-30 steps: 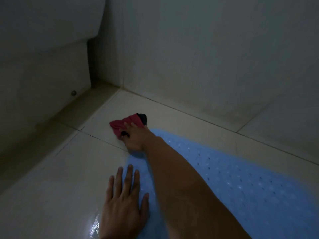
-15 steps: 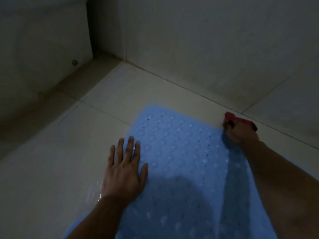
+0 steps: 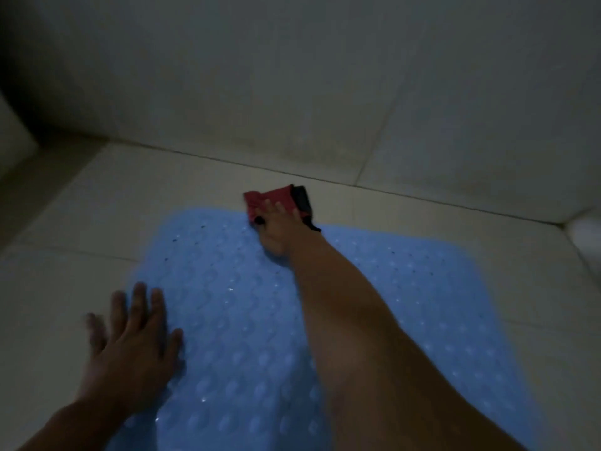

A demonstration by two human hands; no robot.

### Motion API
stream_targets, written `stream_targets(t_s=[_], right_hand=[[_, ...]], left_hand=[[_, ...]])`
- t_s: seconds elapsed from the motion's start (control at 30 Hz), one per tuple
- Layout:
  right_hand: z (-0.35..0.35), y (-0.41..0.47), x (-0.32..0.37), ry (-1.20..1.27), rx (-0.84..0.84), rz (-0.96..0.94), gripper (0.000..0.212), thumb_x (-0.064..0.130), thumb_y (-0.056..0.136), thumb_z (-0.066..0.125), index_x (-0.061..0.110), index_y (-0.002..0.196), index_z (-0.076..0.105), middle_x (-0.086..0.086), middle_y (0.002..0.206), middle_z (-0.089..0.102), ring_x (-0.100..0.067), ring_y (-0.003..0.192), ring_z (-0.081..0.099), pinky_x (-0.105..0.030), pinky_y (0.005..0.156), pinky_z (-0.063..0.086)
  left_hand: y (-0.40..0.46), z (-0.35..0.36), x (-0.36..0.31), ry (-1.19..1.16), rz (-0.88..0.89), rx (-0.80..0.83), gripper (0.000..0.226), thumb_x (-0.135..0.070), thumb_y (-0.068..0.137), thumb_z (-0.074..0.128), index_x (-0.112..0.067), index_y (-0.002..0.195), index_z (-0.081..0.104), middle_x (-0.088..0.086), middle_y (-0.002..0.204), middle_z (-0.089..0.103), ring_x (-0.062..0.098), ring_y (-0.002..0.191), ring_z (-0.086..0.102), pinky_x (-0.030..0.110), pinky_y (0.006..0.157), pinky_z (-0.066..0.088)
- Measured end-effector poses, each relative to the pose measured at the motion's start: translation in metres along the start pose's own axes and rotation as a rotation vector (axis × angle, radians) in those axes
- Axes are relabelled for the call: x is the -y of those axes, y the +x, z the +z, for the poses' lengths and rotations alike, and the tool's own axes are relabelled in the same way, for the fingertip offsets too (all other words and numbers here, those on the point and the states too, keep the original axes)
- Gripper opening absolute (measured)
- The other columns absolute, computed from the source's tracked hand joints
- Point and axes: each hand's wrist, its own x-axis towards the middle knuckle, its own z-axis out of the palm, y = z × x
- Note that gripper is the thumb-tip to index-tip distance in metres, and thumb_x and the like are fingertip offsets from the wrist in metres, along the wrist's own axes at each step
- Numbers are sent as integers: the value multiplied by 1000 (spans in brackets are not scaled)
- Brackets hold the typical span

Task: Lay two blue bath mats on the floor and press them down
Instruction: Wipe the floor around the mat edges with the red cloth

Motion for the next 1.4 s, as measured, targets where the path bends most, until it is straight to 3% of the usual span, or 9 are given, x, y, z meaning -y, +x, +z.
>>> stream_targets(t_s=[0.1, 0.27, 0.43, 0.53, 0.73, 0.87, 0.97, 1.17, 1.4], right_hand=[[-7, -9, 0, 11, 4, 9, 56, 37, 107, 27, 25, 160, 15, -2, 169, 0, -25, 156, -2, -51, 125, -3], [-9, -13, -3, 39, -10, -4, 53, 37, 108, 24, 25, 160, 19, -1, 169, 1, -23, 156, -2, -49, 125, -4], [5, -14, -5, 116, -171, -22, 50, 33, 106, 32, 23, 156, 33, -1, 168, 18, -21, 155, 11, -47, 125, -1], [7, -21, -14, 180, -290, -57, 49, 32, 101, 42, 21, 149, 46, -3, 157, 42, -21, 148, 31, -46, 125, 14], [-26, -76, -137, 123, -708, 31, 35, 27, 88, 60, 26, 122, 69, -1, 120, 72, -23, 115, 61, -35, 106, 42], [-67, -123, -248, -45, -447, 480, 47, 39, 93, 38, 19, 130, 59, -17, 112, 70, -37, 104, 65, -47, 98, 51], [-81, -169, -304, -112, -278, 597, 38, 24, 94, 35, 11, 127, 50, -18, 96, 69, -35, 84, 66, -45, 83, 55], [-43, -290, -332, 68, -289, 743, 48, 19, 104, 41, 6, 151, 38, -29, 140, 52, -47, 126, 51, -47, 109, 38], [25, -406, -282, 167, -489, 723, 53, 43, 102, 41, 29, 153, 37, -5, 158, 39, -32, 147, 32, -52, 120, 26]], left_hand=[[2, -14, -48, 15, 178, -149, 72, -52, 97, 21, -10, 149, 48, 17, 161, 35, 46, 152, 17, 74, 115, 15], [-24, 9, -172, -31, 488, -89, 73, -59, 97, 20, -18, 154, 41, 15, 164, 28, 46, 153, 13, 71, 115, 22], [-28, 23, -178, -26, 447, -71, 80, -59, 85, 39, -17, 153, 42, 13, 165, 27, 42, 154, 17, 69, 114, 27], [-31, 23, -176, -14, 433, -85, 76, -62, 91, 35, -19, 154, 41, 12, 167, 25, 40, 154, 17, 68, 117, 23], [-32, 23, -183, -87, 411, -176, 80, -66, 85, 50, -23, 152, 44, 10, 164, 31, 38, 153, 23, 66, 118, 21], [-31, 23, -184, -80, 412, -171, 81, -66, 85, 50, -23, 153, 43, 10, 165, 29, 38, 154, 20, 66, 119, 20], [-29, 21, -184, -70, 414, -173, 81, -66, 86, 46, -23, 154, 41, 10, 166, 28, 38, 155, 19, 66, 119, 19], [-30, 16, -186, -17, 401, -136, 81, -68, 89, 36, -23, 156, 38, 11, 167, 24, 38, 156, 13, 64, 121, 12], [-34, 21, -185, -3, 376, -116, 84, -75, 90, 22, -28, 160, 26, 7, 170, 14, 35, 157, 4, 62, 123, 8]])
